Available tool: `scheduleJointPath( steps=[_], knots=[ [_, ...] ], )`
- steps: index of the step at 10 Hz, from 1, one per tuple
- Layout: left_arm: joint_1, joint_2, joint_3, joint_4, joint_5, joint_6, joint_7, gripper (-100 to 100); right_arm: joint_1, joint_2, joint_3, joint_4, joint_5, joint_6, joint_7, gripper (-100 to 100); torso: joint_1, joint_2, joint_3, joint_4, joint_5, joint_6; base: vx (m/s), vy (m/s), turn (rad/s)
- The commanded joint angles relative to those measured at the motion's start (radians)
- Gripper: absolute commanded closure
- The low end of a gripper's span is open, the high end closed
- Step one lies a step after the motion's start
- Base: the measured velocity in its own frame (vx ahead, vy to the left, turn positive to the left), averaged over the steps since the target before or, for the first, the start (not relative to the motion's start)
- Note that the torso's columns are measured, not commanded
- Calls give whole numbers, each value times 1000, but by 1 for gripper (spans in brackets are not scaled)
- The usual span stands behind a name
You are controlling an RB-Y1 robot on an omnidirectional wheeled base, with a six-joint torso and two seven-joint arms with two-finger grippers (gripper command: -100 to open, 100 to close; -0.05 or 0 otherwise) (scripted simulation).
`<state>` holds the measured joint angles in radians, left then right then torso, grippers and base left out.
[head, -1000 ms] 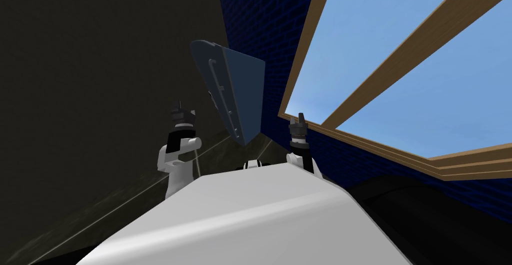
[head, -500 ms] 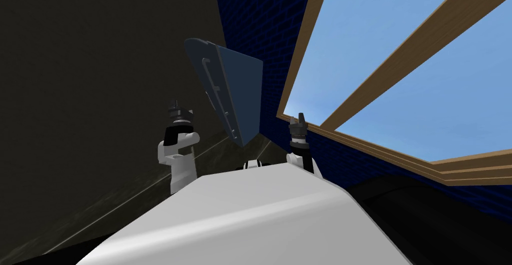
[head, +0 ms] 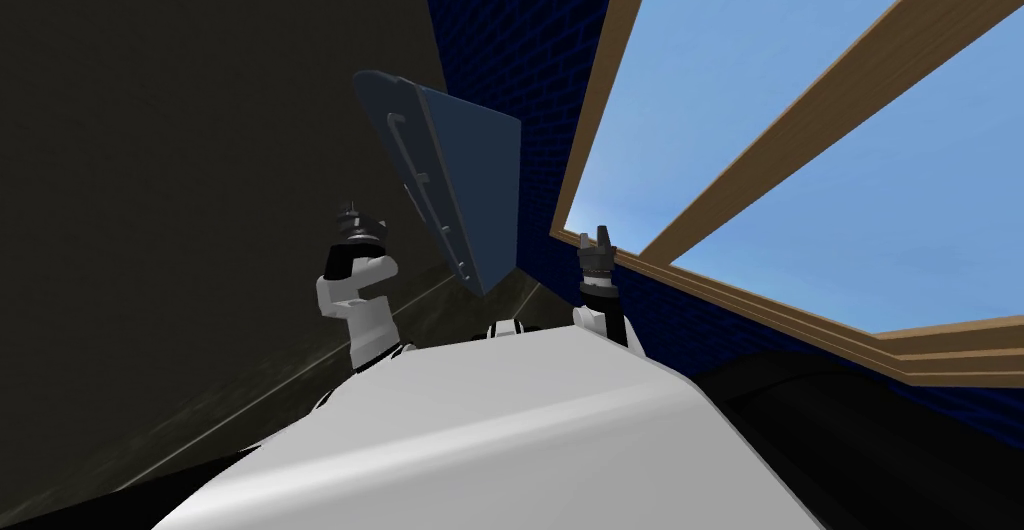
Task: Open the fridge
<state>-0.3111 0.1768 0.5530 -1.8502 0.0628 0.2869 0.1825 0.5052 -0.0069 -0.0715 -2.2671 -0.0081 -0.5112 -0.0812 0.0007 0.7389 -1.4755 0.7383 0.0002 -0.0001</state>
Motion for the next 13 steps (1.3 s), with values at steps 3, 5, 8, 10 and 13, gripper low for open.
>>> scheduleJointPath(
  steps=[3,5,8,10,13],
  knots=[
    [-120,-23,79,80,6,126,9,-100,0,0,0,0,0,0,0,0,0,0,0,0,0,0,43,-69,-5],
    [-151,-30,99,99,8,166,11,-100,0,0,0,0,0,0,0,0,-2,-1,-1,0,-1,0,39,-81,-3],
    [-233,-52,155,151,13,254,18,-100,0,0,0,0,0,0,0,0,0,-1,-1,0,0,0,49,-70,-6],
    [-279,-69,185,178,15,303,22,-100,0,0,0,0,0,0,0,0,-1,-1,-1,0,0,0,54,-73,-3],
    [-328,-111,218,209,18,356,25,-100,0,0,0,0,0,0,0,0,0,0,0,0,0,0,37,-57,-3]
  ],
)
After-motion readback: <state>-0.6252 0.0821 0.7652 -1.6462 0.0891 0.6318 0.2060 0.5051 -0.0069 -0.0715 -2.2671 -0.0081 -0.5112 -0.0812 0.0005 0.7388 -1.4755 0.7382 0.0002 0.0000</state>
